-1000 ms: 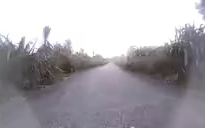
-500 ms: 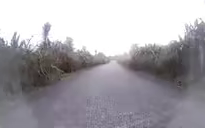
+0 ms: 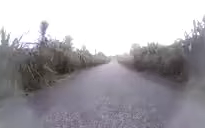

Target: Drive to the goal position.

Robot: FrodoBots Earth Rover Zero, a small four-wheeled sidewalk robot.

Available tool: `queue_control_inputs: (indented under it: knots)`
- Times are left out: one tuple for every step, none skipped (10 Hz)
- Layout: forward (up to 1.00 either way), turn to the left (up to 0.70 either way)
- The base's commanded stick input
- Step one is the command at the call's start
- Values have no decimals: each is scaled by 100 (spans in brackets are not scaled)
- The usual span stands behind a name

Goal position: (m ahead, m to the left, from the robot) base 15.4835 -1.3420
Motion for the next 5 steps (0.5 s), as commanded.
queue_control_inputs:
  knots:
    - [85,0]
    - [85,0]
    - [85,0]
    - [85,0]
    - [85,0]
